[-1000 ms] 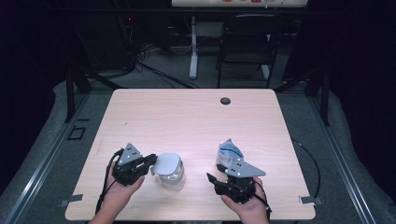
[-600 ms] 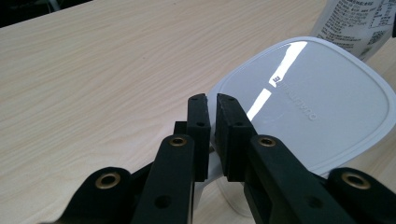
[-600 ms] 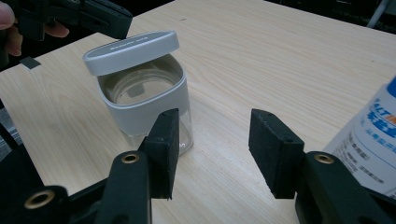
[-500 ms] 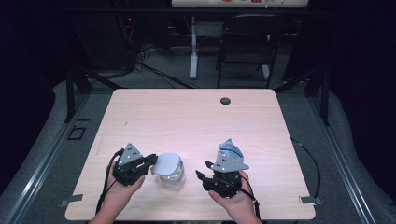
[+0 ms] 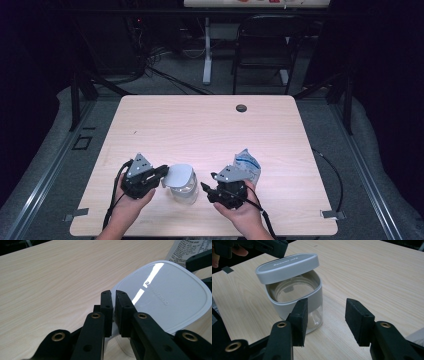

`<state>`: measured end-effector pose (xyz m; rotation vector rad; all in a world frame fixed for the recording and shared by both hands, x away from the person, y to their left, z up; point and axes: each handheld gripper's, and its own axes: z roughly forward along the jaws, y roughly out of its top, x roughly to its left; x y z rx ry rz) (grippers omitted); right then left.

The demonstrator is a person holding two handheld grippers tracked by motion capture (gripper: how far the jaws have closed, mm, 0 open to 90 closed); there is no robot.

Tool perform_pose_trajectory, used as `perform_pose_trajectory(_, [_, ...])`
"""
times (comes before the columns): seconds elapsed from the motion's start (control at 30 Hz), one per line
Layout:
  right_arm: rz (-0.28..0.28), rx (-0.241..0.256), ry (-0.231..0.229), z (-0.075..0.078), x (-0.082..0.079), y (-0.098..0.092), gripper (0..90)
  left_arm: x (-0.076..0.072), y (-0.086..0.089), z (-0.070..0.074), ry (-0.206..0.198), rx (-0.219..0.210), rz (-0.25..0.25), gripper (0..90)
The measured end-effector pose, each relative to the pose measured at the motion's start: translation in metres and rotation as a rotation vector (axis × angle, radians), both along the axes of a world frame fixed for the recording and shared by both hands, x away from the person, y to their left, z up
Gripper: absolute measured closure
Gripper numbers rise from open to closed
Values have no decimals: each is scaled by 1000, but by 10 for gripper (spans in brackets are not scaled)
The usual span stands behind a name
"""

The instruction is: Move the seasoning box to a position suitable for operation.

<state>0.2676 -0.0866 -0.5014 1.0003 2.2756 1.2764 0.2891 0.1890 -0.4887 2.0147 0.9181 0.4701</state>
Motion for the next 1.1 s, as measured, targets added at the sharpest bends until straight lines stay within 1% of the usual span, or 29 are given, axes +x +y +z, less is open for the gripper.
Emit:
perform_pose_trajectory(0.1, [5,-4,5,-1,2,4,532,0,0,0,-3,0,1,849])
perform_pose_trajectory(0.27, [9,11,16,-2,5,10,533,0,0,0,-1,-4,0,849])
perform_pose_trajectory(0.43, [22,-10,9,0,7,16,532,0,0,0,-1,-6,-2,849])
perform_pose_trajectory(0.47, [20,-6,7,0,7,18,532,0,0,0,-2,-6,-3,850])
perform_pose_trajectory(0.63, [25,-29,4,0,9,23,532,-1,0,0,-3,-8,-4,850])
perform_pose_trajectory(0.87, [26,-31,4,0,9,25,532,0,0,0,-2,-9,-4,844])
perform_pose_trajectory(0.93, [23,-28,4,0,10,25,532,-1,0,0,-6,-8,0,832])
perform_pose_trajectory(1.1, [27,-29,3,1,10,25,532,-3,2,1,-3,-7,0,768])
